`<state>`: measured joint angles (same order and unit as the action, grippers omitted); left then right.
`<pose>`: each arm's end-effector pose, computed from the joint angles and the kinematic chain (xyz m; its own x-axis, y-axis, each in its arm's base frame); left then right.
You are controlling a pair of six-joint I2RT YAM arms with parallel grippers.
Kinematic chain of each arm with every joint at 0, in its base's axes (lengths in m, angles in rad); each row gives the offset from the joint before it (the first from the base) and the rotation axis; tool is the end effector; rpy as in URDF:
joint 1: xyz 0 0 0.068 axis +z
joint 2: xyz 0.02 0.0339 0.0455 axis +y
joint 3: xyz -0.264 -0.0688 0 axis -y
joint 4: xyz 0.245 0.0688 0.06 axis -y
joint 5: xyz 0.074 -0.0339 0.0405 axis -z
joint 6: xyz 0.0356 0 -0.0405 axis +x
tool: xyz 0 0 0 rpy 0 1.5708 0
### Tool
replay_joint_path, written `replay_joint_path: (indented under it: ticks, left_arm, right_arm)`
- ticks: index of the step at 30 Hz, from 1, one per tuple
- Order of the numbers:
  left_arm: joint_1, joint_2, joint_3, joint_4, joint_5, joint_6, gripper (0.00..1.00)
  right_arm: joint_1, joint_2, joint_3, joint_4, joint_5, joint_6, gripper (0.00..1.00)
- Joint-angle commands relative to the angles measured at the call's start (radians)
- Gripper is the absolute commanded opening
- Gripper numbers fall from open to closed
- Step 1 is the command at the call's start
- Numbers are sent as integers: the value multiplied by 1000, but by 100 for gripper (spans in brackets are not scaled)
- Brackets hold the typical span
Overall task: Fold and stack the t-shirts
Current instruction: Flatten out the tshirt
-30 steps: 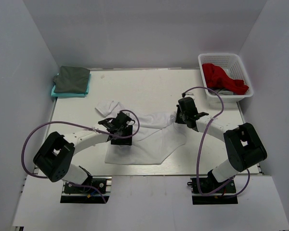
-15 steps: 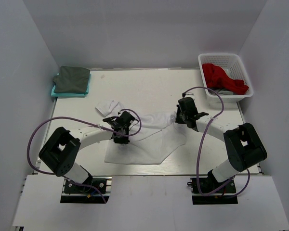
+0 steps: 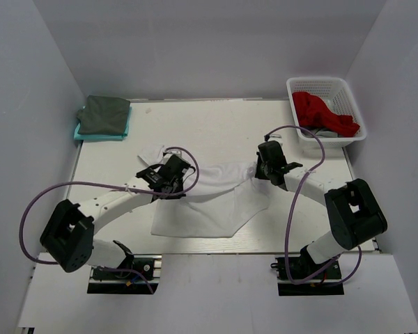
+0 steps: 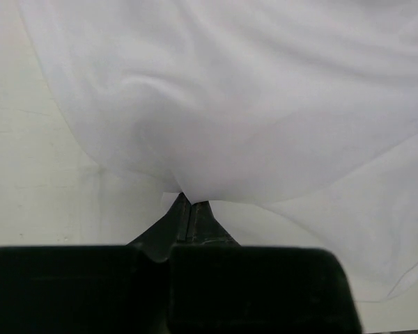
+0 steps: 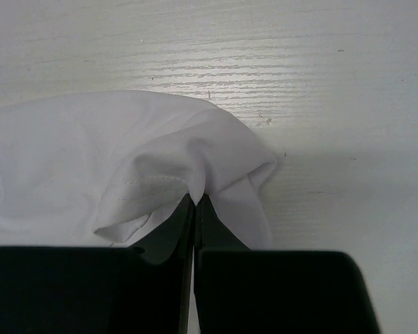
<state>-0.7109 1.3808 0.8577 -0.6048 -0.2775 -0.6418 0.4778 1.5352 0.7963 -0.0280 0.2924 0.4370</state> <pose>0.2024 -0.1614 0.2045 -0.8708 -0.0099 -0.4915 0.0216 0.9981 -0.0583 0.2800 0.1334 0.1817 -0.6666 0.1112 -0.7370 0.0289 0.9919 0.1235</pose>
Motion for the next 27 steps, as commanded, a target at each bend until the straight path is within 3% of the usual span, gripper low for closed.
replay_joint_path:
  ticks: [1,5,15,23,27]
  left_arm:
    - [-4,-101,63,-24,-101,-31,0]
    - [-4,-201,124,-3,-227,-22,0]
    - [-4,-403,398,97,-316,166,0]
    - [-4,-554,526,157,-53,287,0]
    - [14,-594,586,157,174,307,0]
  right_arm:
    - [-4,-79,7,17,43,-9,0]
    - [-1,-182,41,2,83,-67,0]
    - [1,-544,259,-99,203,-236,0]
    - [1,-736,493,-257,85,-270,0]
    - [1,-783,647,-335,-45,-285,0]
